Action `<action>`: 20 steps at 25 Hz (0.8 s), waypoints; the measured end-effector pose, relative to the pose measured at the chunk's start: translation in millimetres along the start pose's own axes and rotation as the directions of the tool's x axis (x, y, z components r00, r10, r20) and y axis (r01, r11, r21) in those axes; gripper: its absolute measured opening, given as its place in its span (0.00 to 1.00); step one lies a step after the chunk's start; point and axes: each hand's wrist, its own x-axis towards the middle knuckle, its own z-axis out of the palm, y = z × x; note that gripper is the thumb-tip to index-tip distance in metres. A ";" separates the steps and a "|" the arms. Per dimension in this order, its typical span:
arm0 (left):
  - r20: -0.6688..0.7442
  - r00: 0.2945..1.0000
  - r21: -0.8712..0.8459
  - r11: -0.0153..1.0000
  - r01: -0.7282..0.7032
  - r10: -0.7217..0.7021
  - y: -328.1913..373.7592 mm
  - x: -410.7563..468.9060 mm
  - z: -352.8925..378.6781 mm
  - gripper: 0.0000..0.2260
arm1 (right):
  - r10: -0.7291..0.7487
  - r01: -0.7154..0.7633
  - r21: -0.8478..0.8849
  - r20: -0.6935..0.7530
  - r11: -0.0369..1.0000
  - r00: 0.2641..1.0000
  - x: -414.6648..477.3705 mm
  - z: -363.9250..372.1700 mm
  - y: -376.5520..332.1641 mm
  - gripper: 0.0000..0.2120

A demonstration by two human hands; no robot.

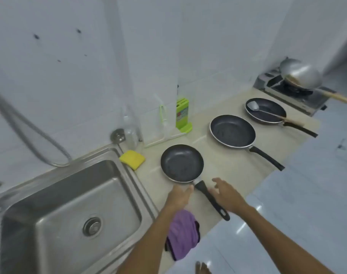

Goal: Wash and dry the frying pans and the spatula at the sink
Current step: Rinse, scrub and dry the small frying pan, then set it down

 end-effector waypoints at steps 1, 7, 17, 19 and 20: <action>0.020 1.000 -0.061 0.998 0.025 -0.024 1.1 7.4 16.1 0.29 | 0.036 -0.035 0.063 -0.006 0.997 0.999 1.8 2.7 7.3 0.24; 0.029 0.981 -0.297 0.935 0.193 -0.194 23.4 14.5 66.5 0.15 | 0.045 -0.094 0.338 0.151 0.937 0.988 20.7 25.8 30.0 0.17; 0.088 0.971 -0.566 0.791 0.233 -0.224 27.5 6.3 72.6 0.11 | -0.093 0.035 0.533 0.081 0.846 0.992 21.3 46.7 30.5 0.07; 0.066 0.972 -0.594 0.773 0.221 -0.227 28.0 -2.2 61.8 0.10 | -0.134 0.081 0.518 0.065 0.851 0.989 19.1 46.4 18.5 0.08; 0.049 0.973 -0.602 0.770 0.210 -0.226 25.7 -6.8 52.5 0.11 | -0.156 0.099 0.515 0.067 0.851 0.986 17.8 46.6 7.4 0.09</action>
